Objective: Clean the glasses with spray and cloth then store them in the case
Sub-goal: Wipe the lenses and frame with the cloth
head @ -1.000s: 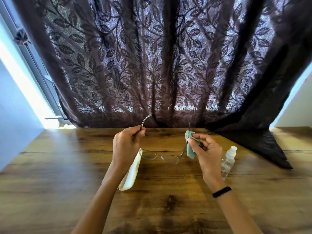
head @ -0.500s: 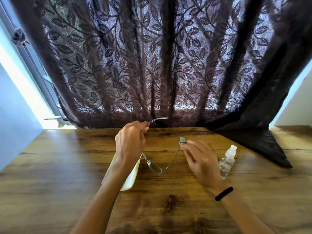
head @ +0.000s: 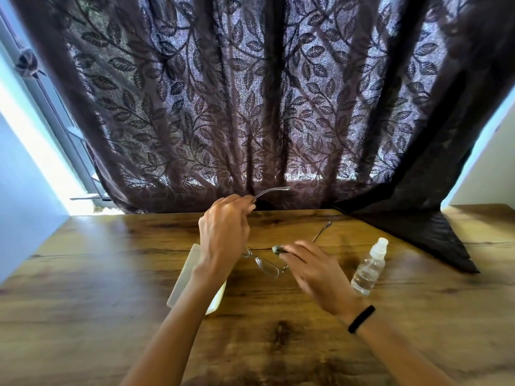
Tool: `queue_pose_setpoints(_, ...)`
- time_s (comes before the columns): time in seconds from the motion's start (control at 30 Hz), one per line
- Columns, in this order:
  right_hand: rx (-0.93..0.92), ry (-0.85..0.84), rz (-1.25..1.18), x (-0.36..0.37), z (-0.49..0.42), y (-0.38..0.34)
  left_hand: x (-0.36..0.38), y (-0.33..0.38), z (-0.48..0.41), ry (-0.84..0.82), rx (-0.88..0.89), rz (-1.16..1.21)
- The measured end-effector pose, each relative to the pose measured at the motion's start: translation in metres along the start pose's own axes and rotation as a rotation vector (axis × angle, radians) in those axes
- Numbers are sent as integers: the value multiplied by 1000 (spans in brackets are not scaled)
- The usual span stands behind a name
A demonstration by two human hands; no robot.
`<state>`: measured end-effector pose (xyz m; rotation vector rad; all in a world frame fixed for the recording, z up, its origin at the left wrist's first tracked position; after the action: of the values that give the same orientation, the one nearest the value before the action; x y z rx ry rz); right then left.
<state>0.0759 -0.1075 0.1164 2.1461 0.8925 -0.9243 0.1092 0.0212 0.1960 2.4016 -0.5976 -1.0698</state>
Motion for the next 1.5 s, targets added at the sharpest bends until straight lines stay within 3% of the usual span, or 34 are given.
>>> queue_pose_setpoints(0.4, -43, -365, -78, 39, 4, -2, -5, -3, 1, 16, -16, 44)
queue_pose_setpoints(1.23, -131, -298, 382, 22, -4, 25, 19, 7, 13, -136, 143, -190)
queue_pose_setpoints(1.4, -3, -221, 447, 2, -1, 43, 22, 6, 15, -169, 172, -259)
queue_pose_setpoints(1.5, 75, -173, 315, -6, 4, 51, 24, 4, 17, -186, 161, -268)
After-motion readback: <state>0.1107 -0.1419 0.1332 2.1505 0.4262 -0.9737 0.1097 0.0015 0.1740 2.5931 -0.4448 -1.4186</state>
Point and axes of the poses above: each hand's wrist, its own z-axis away from the middle knuckle, its own x-axis out of the palm, y = z × x, the point moved 10 cm from there along -z, towards the middle knuckle, and after that the axes turned 14 degrees about -x, right-handed, at the moved point
